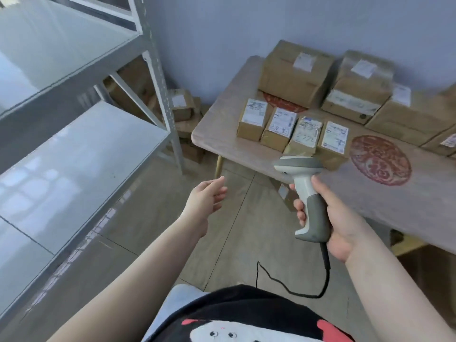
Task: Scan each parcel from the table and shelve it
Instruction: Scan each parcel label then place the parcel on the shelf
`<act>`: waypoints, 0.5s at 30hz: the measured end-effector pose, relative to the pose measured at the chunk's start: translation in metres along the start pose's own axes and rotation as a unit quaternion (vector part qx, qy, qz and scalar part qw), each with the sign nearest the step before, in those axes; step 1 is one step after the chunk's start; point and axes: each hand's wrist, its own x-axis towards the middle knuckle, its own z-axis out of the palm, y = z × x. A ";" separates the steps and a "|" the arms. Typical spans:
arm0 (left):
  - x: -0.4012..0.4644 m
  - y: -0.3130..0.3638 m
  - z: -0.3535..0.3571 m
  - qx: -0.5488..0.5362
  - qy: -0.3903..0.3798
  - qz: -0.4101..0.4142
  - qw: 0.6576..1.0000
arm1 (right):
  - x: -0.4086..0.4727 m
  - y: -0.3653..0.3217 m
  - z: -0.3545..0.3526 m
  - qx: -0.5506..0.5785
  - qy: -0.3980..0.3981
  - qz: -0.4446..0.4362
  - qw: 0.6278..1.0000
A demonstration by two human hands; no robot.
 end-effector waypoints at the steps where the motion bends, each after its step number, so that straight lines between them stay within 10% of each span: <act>1: 0.000 -0.003 0.018 0.007 -0.010 -0.003 1.000 | -0.004 -0.002 -0.018 0.006 0.012 -0.005 1.000; 15: 0.023 -0.020 0.221 0.070 -0.093 -0.064 0.991 | -0.038 -0.009 -0.188 0.166 0.161 -0.042 0.972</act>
